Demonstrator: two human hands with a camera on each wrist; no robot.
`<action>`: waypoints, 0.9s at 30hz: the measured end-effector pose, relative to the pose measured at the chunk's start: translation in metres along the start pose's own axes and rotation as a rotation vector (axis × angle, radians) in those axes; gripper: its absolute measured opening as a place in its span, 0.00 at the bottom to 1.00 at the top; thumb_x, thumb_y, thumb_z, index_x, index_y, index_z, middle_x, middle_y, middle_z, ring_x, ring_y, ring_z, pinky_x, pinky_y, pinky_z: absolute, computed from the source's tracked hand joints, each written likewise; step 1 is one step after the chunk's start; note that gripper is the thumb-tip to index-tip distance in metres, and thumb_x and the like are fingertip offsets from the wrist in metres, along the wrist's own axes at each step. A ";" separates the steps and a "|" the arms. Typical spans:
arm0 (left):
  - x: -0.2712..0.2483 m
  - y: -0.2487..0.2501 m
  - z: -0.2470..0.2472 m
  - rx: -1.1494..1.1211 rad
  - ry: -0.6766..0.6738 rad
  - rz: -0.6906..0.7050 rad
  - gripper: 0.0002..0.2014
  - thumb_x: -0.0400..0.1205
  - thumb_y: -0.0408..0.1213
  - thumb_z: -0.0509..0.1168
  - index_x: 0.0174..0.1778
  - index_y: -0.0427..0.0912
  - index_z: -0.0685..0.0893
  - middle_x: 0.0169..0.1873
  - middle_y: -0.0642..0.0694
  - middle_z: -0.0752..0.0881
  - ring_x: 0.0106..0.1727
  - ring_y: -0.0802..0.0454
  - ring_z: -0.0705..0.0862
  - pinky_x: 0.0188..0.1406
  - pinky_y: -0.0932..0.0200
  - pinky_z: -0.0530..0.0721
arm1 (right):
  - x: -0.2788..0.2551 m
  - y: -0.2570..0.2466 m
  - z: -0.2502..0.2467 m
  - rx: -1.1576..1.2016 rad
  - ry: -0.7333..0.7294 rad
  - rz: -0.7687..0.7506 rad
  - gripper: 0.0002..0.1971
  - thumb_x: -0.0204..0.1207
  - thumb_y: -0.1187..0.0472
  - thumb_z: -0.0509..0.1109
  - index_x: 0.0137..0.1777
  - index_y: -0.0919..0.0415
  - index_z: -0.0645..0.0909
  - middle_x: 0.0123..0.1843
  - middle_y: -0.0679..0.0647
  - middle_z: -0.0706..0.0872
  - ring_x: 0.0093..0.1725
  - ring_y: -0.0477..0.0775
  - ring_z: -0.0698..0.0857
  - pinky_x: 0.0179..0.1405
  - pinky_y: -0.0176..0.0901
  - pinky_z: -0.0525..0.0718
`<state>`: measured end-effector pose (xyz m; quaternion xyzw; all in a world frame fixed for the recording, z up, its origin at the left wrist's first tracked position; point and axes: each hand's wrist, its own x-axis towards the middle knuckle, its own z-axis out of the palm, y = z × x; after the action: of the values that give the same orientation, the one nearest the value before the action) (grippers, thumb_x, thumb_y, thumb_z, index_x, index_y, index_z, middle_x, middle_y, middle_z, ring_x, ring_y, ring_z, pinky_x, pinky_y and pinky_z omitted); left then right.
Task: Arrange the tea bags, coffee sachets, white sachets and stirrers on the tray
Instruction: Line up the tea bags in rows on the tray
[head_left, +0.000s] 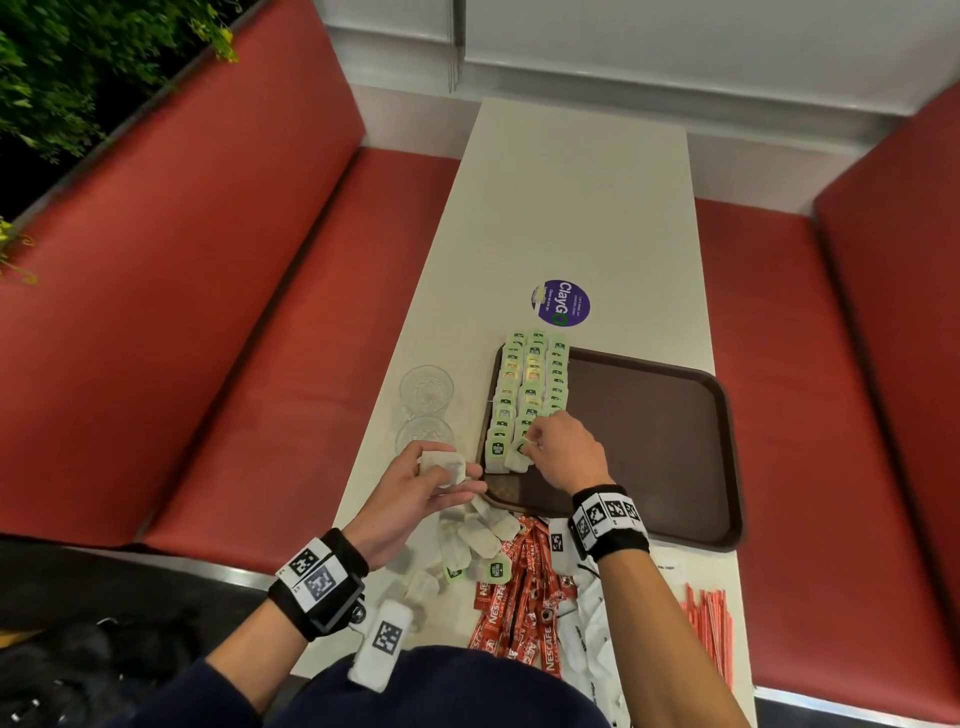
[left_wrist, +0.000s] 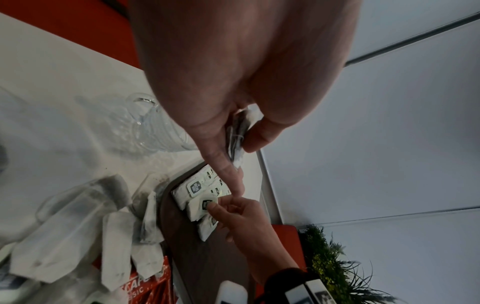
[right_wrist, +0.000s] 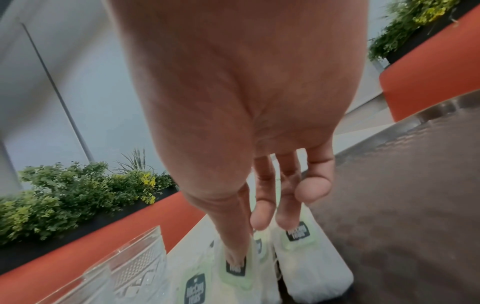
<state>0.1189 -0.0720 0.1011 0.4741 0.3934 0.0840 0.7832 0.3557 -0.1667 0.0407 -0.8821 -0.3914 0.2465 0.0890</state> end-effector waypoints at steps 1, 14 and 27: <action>0.000 0.000 0.000 0.003 0.000 0.000 0.13 0.94 0.23 0.59 0.74 0.31 0.74 0.61 0.31 0.94 0.64 0.32 0.94 0.75 0.37 0.86 | 0.001 0.000 -0.002 -0.014 -0.012 0.001 0.11 0.89 0.48 0.73 0.65 0.50 0.88 0.66 0.53 0.84 0.66 0.61 0.86 0.60 0.57 0.83; -0.001 0.004 0.002 0.007 -0.024 0.025 0.13 0.94 0.26 0.63 0.74 0.31 0.74 0.60 0.32 0.94 0.62 0.33 0.94 0.68 0.44 0.92 | 0.010 -0.005 -0.007 -0.201 -0.085 -0.039 0.13 0.86 0.50 0.76 0.67 0.53 0.89 0.69 0.55 0.87 0.69 0.63 0.86 0.67 0.61 0.88; -0.005 0.005 0.002 0.004 -0.074 0.053 0.15 0.94 0.34 0.65 0.72 0.31 0.73 0.60 0.31 0.94 0.62 0.30 0.94 0.62 0.47 0.93 | -0.017 -0.021 -0.012 0.259 0.135 -0.236 0.10 0.83 0.53 0.78 0.59 0.41 0.81 0.56 0.43 0.83 0.51 0.45 0.84 0.49 0.48 0.83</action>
<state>0.1182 -0.0730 0.1088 0.4885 0.3518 0.0862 0.7939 0.3385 -0.1640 0.0651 -0.8259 -0.4501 0.2232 0.2561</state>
